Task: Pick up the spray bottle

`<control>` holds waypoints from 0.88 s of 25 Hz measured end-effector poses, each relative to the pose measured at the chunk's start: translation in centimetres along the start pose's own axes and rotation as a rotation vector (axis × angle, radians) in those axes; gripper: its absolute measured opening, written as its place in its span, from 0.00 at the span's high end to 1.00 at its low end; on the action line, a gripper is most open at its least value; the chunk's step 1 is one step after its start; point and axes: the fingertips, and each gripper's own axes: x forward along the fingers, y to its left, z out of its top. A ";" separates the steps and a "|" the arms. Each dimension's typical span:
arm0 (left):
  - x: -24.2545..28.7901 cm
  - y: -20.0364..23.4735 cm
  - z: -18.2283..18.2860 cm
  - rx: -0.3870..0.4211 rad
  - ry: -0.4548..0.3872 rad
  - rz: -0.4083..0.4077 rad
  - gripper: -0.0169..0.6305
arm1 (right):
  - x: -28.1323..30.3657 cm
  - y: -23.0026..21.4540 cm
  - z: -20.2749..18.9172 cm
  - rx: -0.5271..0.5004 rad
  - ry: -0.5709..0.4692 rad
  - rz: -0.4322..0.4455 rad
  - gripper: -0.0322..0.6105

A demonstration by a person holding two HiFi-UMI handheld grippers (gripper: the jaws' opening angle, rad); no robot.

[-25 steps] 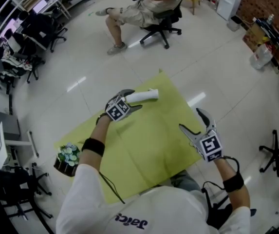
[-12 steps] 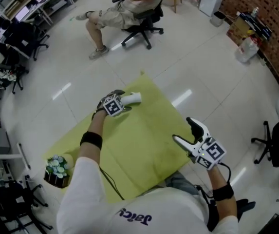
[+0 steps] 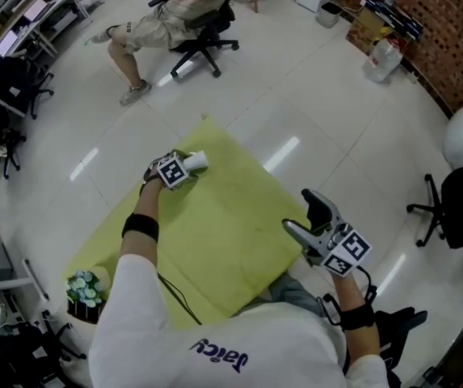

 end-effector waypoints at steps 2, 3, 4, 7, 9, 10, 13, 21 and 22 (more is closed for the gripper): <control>-0.3 -0.9 0.2 -0.022 -0.018 -0.012 0.54 | -0.7 0.5 0.3 -0.003 -0.020 -0.007 0.34; -0.5 -1.2 0.3 -0.037 -0.029 -0.004 0.57 | -1.0 0.7 0.4 -0.015 -0.023 -0.015 0.34; -0.5 -1.3 0.4 -0.052 -0.039 0.010 0.57 | -1.3 0.8 0.5 -0.031 -0.024 -0.024 0.34; -0.2 -1.6 0.1 -0.103 -0.049 0.072 0.58 | -2.2 1.2 0.0 -0.088 -0.005 -0.034 0.34; -0.5 -1.7 -0.2 -0.139 -0.064 0.118 0.58 | -2.8 1.7 -0.8 -0.114 0.022 -0.027 0.34; -0.9 -1.6 -0.1 -0.160 -0.082 0.144 0.58 | -3.1 2.1 -1.2 -0.120 0.034 -0.024 0.34; -3.4 -1.7 1.0 -0.245 -0.181 0.211 0.58 | -4.2 3.0 -2.1 -0.140 0.063 -0.035 0.34; -13.3 -5.1 5.0 -0.409 -0.544 0.265 0.58 | -4.3 4.5 -1.7 -0.222 0.096 -0.074 0.34; -14.7 -5.8 5.4 -0.421 -0.584 0.274 0.58 | -4.2 4.8 -1.7 -0.218 0.097 -0.069 0.34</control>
